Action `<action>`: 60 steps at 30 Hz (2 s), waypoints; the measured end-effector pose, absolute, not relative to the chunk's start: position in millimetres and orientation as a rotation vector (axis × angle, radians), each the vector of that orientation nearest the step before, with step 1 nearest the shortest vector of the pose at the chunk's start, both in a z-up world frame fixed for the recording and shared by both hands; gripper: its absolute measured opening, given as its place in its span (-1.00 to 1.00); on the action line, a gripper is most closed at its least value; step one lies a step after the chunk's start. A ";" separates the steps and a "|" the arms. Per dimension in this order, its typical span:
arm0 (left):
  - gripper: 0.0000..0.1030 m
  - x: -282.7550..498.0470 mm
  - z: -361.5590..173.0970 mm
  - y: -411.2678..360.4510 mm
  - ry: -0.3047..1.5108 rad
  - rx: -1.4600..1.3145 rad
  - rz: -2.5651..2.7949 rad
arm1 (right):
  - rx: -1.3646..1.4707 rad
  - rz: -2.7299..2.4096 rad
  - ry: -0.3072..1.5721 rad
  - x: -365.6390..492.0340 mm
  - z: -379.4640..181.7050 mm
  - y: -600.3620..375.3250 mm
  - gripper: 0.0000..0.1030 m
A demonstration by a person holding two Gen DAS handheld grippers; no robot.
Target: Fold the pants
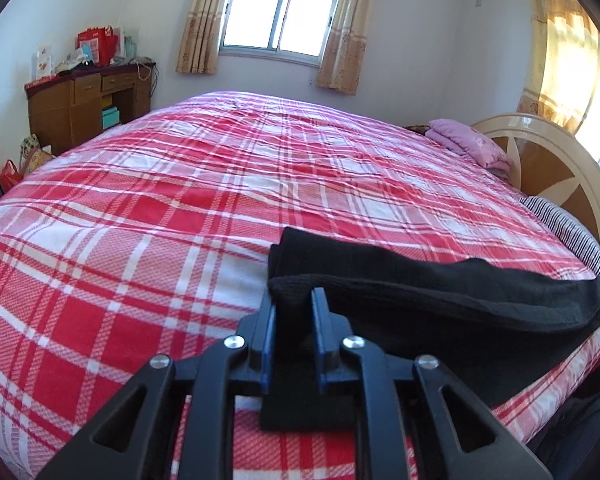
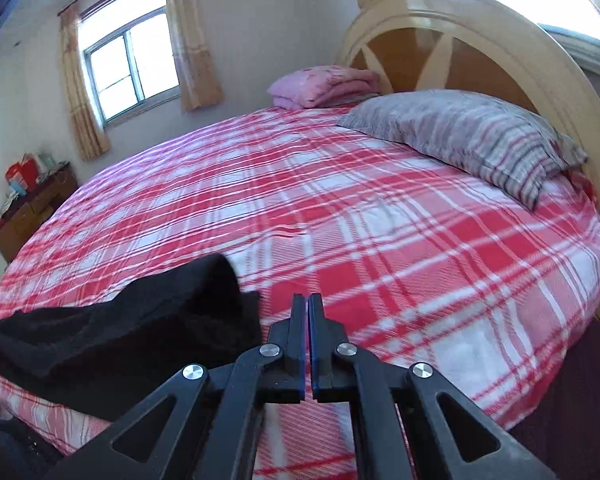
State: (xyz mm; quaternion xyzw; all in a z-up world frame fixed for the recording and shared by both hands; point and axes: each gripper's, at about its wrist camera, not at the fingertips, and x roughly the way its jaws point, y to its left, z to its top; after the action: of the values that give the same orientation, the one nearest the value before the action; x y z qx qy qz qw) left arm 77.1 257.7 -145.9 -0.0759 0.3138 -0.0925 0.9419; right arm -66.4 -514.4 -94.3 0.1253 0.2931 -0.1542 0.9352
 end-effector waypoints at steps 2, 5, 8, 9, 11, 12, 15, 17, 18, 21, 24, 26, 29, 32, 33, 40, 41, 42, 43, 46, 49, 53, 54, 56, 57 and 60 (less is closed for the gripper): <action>-0.38 71.5 -146.3 259.8 0.639 -0.139 -0.179 | 0.306 -0.326 0.573 -74.9 -92.2 -524.0 -0.97; -0.22 60.5 -146.3 266.6 0.638 -0.114 -0.168 | 0.301 -0.349 0.545 -78.6 -83.1 -518.8 -0.97; -0.12 51.1 -146.2 278.1 0.634 -0.100 -0.137 | 0.238 -0.311 0.526 -72.7 -69.8 -491.6 -0.96; -0.11 48.6 -146.7 283.0 0.635 -0.098 -0.114 | 0.215 -0.289 0.521 -69.7 -65.7 -479.9 -0.96; -0.11 44.3 -148.5 296.8 0.644 -0.109 -0.053 | 0.170 -0.202 0.512 -59.8 -56.1 -448.9 -0.93; -0.11 42.3 -148.8 304.0 0.646 -0.125 -0.027 | 0.150 -0.164 0.513 -54.0 -53.1 -434.6 -0.73; -0.11 37.2 -146.5 314.8 0.630 -0.181 -0.008 | 0.085 -0.020 0.529 -32.2 -46.7 -375.5 0.46; -0.11 35.0 -143.3 311.8 0.620 -0.189 -0.025 | 0.030 0.072 0.525 -21.0 -46.3 -336.2 0.46; -0.11 35.2 -141.9 306.8 0.618 -0.187 -0.042 | -0.029 0.100 0.536 -13.6 -48.6 -309.5 0.46; -0.11 39.3 -139.1 293.1 0.617 -0.195 -0.102 | -0.182 0.182 0.597 7.7 -64.8 -237.6 0.46; -0.11 44.6 -138.5 277.9 0.619 -0.211 -0.161 | -0.272 0.315 0.621 17.8 -84.7 -178.5 0.46; -0.11 48.5 -140.4 269.5 0.628 -0.219 -0.191 | -0.317 0.406 0.653 25.5 -101.1 -138.7 0.46; -0.11 52.5 -143.7 258.0 0.652 -0.209 -0.214 | -0.408 0.494 0.683 28.5 -125.9 -94.8 0.44; -0.48 56.6 -146.7 249.5 0.674 -0.173 -0.198 | -0.496 0.531 0.713 29.0 -148.3 -66.7 0.23; -0.55 56.6 -146.5 249.0 0.677 -0.168 -0.193 | -0.516 0.523 0.724 31.3 -154.6 -61.0 0.18; -0.84 53.6 -141.8 247.9 0.683 -0.171 -0.187 | -0.542 0.514 0.762 36.5 -170.4 -57.2 -0.51; -0.85 54.0 -141.9 246.2 0.690 -0.164 -0.184 | -0.536 0.521 0.767 35.3 -168.6 -56.6 -0.63; -0.86 54.1 -141.7 244.5 0.693 -0.160 -0.183 | -0.534 0.524 0.770 33.8 -167.5 -55.4 -0.79; -0.87 54.2 -141.7 243.3 0.699 -0.158 -0.184 | -0.534 0.527 0.770 32.3 -166.5 -54.0 -0.83; -0.89 54.4 -139.3 243.8 0.722 -0.170 -0.187 | -0.505 0.539 0.762 29.4 -157.8 -55.4 -0.92; -0.89 53.0 -130.9 250.1 0.728 -0.191 -0.184 | -0.457 0.558 0.748 25.3 -143.3 -61.3 -0.93; -0.89 49.0 -119.7 260.4 0.722 -0.224 -0.195 | -0.412 0.591 0.750 16.9 -130.6 -67.7 -0.93; -0.89 48.7 -118.6 260.9 0.722 -0.224 -0.197 | -0.407 0.598 0.755 21.7 -132.6 -66.1 -0.93; -0.89 49.0 -119.8 260.6 0.737 -0.213 -0.196 | -0.415 0.609 0.772 18.5 -137.4 -65.9 -0.93; -0.89 50.4 -122.4 260.4 0.747 -0.211 -0.194 | -0.427 0.610 0.784 20.1 -142.6 -63.5 -0.93; -0.89 56.0 -136.4 261.9 0.778 -0.218 -0.174 | -0.464 0.575 0.836 27.7 -165.8 -58.6 -0.93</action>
State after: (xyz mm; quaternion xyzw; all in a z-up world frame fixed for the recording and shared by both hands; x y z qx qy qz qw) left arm 56.0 261.9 -136.4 -0.1059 0.3779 -0.0847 0.9159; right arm 27.7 -58.6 -165.8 -0.2201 0.3965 0.2727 0.8485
